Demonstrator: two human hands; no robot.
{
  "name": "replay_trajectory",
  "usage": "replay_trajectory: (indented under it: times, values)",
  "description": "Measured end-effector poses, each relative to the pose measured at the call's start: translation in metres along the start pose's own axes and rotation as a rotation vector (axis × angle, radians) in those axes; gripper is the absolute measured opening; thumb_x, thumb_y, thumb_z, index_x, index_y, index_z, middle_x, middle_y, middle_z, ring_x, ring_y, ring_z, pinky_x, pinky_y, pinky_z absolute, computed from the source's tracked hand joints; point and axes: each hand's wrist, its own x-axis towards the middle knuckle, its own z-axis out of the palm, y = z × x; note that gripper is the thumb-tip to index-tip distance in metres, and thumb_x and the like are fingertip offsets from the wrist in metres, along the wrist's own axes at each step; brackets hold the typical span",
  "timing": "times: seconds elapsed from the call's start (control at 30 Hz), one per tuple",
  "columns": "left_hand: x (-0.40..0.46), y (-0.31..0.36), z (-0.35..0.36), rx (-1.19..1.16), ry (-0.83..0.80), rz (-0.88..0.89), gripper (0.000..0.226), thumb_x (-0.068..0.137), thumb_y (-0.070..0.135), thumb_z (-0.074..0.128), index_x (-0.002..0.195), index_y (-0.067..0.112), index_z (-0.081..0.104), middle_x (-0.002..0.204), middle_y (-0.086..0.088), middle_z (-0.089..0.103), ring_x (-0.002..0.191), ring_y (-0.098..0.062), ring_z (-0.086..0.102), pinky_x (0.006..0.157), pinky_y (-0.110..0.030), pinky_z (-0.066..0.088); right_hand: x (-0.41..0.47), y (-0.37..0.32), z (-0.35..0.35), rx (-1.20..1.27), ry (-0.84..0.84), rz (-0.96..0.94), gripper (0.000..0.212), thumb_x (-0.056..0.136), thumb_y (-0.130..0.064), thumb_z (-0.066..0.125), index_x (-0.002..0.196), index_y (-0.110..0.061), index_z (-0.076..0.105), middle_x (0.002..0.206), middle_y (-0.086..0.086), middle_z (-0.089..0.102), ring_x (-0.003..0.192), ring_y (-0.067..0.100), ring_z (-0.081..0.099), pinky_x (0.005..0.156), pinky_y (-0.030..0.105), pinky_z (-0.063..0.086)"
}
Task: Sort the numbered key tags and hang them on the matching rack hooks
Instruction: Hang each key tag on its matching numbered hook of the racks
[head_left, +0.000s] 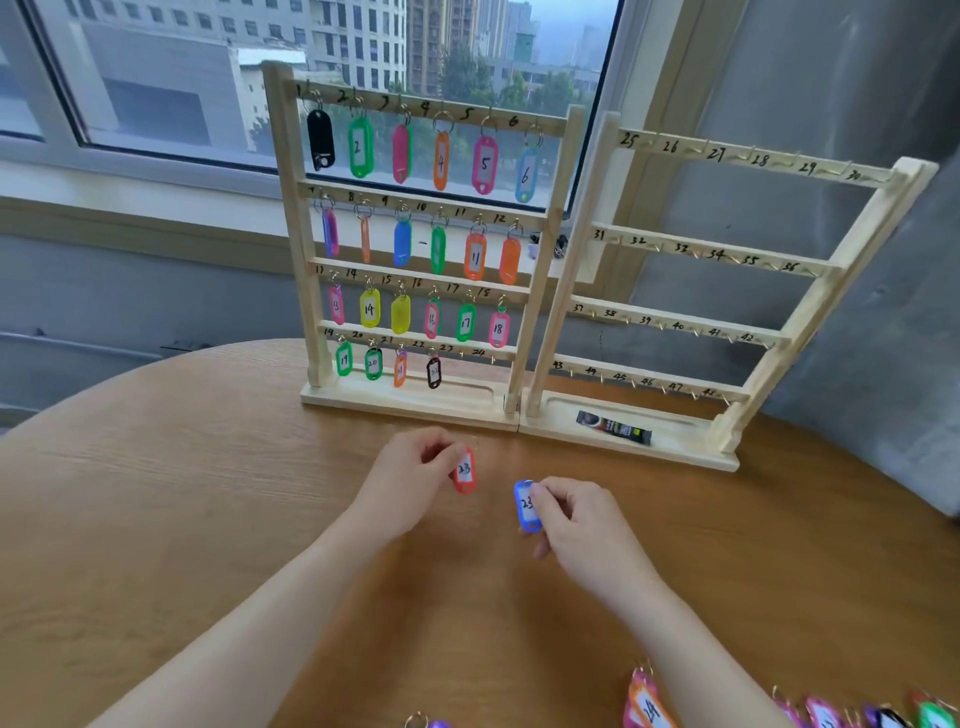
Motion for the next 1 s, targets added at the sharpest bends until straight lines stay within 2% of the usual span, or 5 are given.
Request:
replay_trajectory:
  times: [0.23,0.37,0.53,0.67,1.0]
  values:
    - [0.059,0.021,-0.017,-0.022,0.191,0.05,0.018,0.102,0.023,0.056,0.093,0.016,0.071,0.07,0.01,0.061,0.059,0.001,0.051,0.062,-0.023,0.039,0.03,-0.015,0.005,0.094,0.088,-0.045,0.025,0.099,-0.023,0.061,0.085,-0.034,0.078,0.074,-0.012,0.075,0.06,0.005,0.071,0.062,0.025,0.051]
    - [0.084,0.024,-0.014,-0.007,0.221,0.077,0.02,0.102,0.023,0.054,0.091,0.018,0.07,0.074,0.002,0.064,0.067,-0.011,0.053,0.069,-0.031,0.043,0.056,-0.019,0.008,0.229,0.136,0.059,0.014,0.096,-0.023,0.068,0.096,-0.021,0.082,0.069,-0.016,0.073,0.058,-0.008,0.062,0.054,0.007,0.039]
    - [0.102,0.017,-0.005,0.022,0.282,0.07,0.022,0.102,0.023,0.053,0.087,0.017,0.068,0.07,0.005,0.061,0.067,-0.012,0.054,0.064,-0.029,0.041,0.077,-0.025,0.009,0.277,0.144,0.106,0.024,0.098,-0.025,0.066,0.08,-0.037,0.074,0.07,-0.01,0.075,0.055,-0.003,0.06,0.068,0.035,0.054]
    - [0.107,0.011,0.0,0.137,0.339,0.08,0.023,0.102,0.023,0.053,0.086,0.017,0.067,0.073,0.007,0.063,0.071,-0.007,0.055,0.06,-0.022,0.034,0.089,-0.032,0.01,0.269,0.126,0.098,0.028,0.102,-0.023,0.058,0.08,-0.035,0.069,0.076,-0.002,0.076,0.057,0.002,0.069,0.069,0.04,0.057]
    - [0.113,0.0,0.006,0.335,0.389,0.018,0.023,0.101,0.032,0.052,0.091,0.023,0.071,0.083,0.007,0.069,0.087,-0.017,0.063,0.073,-0.033,0.049,0.12,-0.055,0.012,0.232,0.155,-0.002,0.026,0.103,-0.021,0.056,0.083,-0.035,0.066,0.087,-0.013,0.072,0.063,0.008,0.073,0.057,0.022,0.053]
